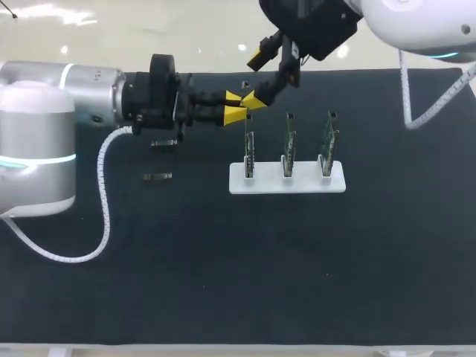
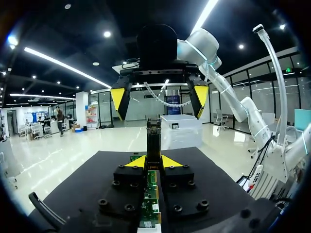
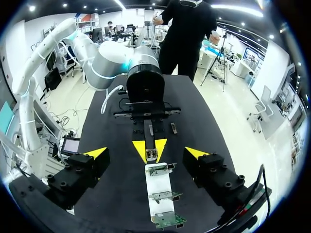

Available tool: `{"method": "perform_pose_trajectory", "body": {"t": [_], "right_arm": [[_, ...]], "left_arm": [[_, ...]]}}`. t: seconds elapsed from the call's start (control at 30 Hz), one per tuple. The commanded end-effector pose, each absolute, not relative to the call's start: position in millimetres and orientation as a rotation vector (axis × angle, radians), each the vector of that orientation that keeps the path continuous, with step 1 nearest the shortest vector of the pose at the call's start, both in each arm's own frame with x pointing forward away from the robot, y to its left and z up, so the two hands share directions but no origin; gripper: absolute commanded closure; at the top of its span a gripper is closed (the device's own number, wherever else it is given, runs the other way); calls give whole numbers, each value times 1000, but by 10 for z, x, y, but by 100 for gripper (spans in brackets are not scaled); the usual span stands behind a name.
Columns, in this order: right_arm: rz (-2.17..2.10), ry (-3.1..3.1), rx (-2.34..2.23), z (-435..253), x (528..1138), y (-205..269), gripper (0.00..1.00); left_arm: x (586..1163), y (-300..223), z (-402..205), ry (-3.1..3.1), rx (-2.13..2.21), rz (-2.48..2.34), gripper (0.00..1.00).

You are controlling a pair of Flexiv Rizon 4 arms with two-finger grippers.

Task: Pick up the optical module with the left hand, and insert it into the network port with the right hand.

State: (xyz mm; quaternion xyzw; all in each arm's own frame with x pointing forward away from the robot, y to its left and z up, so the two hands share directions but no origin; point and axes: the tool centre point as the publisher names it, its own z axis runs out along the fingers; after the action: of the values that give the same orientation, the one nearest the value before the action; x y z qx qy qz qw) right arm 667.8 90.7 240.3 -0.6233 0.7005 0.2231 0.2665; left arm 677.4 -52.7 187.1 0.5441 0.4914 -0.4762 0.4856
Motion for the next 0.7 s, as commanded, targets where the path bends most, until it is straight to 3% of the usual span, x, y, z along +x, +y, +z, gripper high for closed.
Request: {"method": "perform_pose_trajectory", "body": {"t": [0.03, 0.23, 0.37, 0.5, 0.57, 0.7], "right_arm": [[620, 1888, -1693, 2379, 6728, 939, 0], [618, 1885, -1709, 2372, 6747, 958, 0], [618, 1880, -1713, 2354, 6763, 975, 15], [623, 1876, -1721, 2340, 6779, 997, 20], [625, 1880, -1724, 2333, 6779, 1003, 31], [625, 1875, -1732, 2332, 6782, 1012, 34]], "left_arm": [[6780, -534, 1870, 1197, 1325, -1158, 100], [6780, -534, 1870, 1197, 1325, -1158, 100], [6780, -534, 1870, 1197, 1325, -1158, 100], [6780, -534, 1870, 1197, 1325, -1158, 100], [6780, -534, 1870, 1197, 1325, -1158, 100], [6780, -534, 1870, 1197, 1325, -1158, 100]]}}
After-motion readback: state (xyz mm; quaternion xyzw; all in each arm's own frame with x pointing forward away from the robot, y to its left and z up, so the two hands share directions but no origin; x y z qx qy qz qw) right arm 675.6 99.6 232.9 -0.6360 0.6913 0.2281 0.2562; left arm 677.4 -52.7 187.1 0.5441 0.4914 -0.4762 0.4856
